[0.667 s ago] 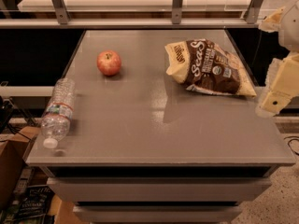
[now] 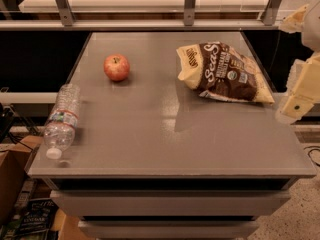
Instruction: Move brown chip bag near apple
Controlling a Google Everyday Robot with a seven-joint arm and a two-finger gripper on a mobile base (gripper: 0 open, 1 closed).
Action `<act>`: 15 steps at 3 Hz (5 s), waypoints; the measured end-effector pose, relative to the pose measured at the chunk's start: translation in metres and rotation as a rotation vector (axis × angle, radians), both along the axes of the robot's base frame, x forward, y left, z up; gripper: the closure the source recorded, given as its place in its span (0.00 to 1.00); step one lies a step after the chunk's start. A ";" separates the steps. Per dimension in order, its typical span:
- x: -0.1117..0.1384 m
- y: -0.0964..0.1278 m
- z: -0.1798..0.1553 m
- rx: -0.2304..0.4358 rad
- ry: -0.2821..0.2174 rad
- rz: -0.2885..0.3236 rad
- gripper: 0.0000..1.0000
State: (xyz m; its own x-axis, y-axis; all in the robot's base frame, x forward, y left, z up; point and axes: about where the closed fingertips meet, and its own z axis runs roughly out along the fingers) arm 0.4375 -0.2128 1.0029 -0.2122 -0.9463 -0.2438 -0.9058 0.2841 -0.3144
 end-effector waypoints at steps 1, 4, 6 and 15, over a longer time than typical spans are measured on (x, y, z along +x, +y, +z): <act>0.021 0.007 -0.001 0.016 0.008 0.048 0.00; 0.112 0.062 -0.040 0.017 0.015 0.216 0.00; 0.178 0.056 -0.068 -0.012 0.042 0.237 0.00; 0.249 0.136 0.001 -0.191 -0.102 0.283 1.00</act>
Offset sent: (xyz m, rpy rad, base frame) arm 0.0807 0.0468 -0.0247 0.0349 0.0374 0.1981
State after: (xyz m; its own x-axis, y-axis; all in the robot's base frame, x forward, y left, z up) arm 0.6869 -0.0766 1.0041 0.0808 -0.9947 -0.0628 -0.9014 -0.0460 -0.4306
